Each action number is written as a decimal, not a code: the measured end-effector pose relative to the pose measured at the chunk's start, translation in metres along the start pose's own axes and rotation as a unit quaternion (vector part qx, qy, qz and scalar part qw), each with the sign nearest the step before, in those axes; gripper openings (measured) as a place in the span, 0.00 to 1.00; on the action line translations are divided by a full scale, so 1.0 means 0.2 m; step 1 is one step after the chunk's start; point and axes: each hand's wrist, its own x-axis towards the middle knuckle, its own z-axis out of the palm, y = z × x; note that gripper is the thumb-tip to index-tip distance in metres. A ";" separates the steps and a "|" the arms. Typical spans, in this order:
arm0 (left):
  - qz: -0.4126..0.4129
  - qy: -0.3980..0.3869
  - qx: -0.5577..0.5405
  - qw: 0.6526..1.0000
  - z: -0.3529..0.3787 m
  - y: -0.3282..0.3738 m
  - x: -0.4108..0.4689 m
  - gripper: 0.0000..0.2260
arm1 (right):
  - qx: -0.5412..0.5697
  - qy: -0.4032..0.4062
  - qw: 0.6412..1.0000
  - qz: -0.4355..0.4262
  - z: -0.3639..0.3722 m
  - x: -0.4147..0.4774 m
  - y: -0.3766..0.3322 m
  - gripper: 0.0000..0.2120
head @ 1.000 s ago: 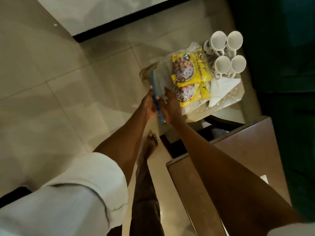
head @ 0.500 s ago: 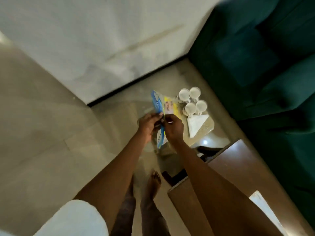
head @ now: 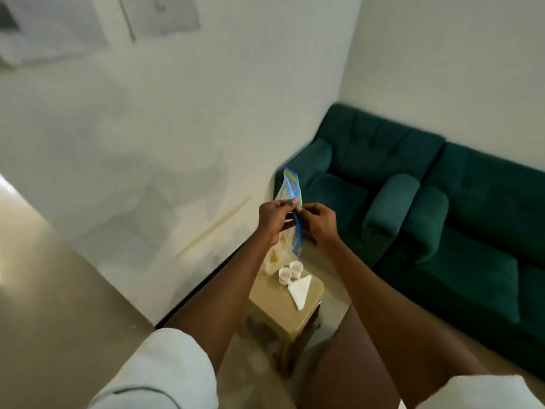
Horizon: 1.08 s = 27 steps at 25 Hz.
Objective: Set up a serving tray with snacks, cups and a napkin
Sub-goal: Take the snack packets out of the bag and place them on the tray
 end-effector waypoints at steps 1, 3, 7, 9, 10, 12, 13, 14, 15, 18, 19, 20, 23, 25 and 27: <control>0.021 -0.011 0.010 1.000 0.06 0.09 -0.03 0.13 | 0.012 -0.001 1.000 -0.015 -0.06 -0.02 -0.09 0.08; 0.052 -0.042 0.035 0.997 0.23 0.23 -0.09 0.12 | 0.025 0.017 0.999 -0.040 -0.21 -0.09 -0.26 0.09; 0.088 -0.110 0.070 0.988 0.77 0.38 -0.34 0.13 | 0.050 0.068 0.993 -0.085 -0.75 -0.29 -0.50 0.09; 0.097 -0.139 0.084 0.982 1.07 0.36 -0.49 0.14 | 0.038 0.089 0.991 -0.095 -1.07 -0.43 -0.58 0.09; 0.100 -0.149 0.088 0.980 1.21 0.36 -0.56 0.14 | 0.034 0.097 0.991 -0.091 -1.21 -0.49 -0.60 0.08; 0.101 -0.159 0.096 0.977 1.51 0.30 -0.69 0.14 | 0.030 0.120 0.988 -0.096 -1.52 -0.63 -0.63 0.05; 0.101 -0.170 0.099 0.975 1.67 0.27 -0.77 0.13 | 0.035 0.134 0.985 -0.102 -1.69 -0.69 -0.62 0.04; 0.107 -0.172 0.105 0.974 1.74 0.25 -0.81 0.13 | 0.037 0.144 0.983 -0.105 -1.77 -0.72 -0.61 0.04; 0.103 -0.192 0.108 0.970 1.90 0.20 -0.92 0.12 | 0.045 0.173 0.978 -0.104 -1.95 -0.81 -0.60 0.04; 0.076 -0.192 0.123 0.971 2.17 0.04 -1.08 0.11 | 0.035 0.210 0.973 -0.088 -2.26 -1.00 -0.48 0.05; 0.074 -0.191 0.129 0.970 2.25 0.02 -1.11 0.12 | 0.032 0.228 0.970 -0.083 -2.35 -1.05 -0.44 0.04; 0.067 -0.201 0.137 0.968 2.37 0.01 -1.15 0.12 | 0.044 0.256 0.962 -0.082 -2.50 -1.13 -0.44 0.04; 0.082 -0.227 0.155 0.958 2.63 -0.01 -1.26 0.09 | 0.064 0.343 0.934 -0.078 -2.88 -1.28 -0.44 0.04; 0.084 -0.232 0.177 0.953 2.73 -0.05 -1.27 0.05 | 0.065 0.394 0.913 -0.080 -3.05 -1.36 -0.39 0.05; 0.082 -0.242 0.184 0.949 2.79 -0.09 -1.26 0.05 | 0.066 0.426 0.900 -0.067 -3.16 -1.42 -0.35 0.06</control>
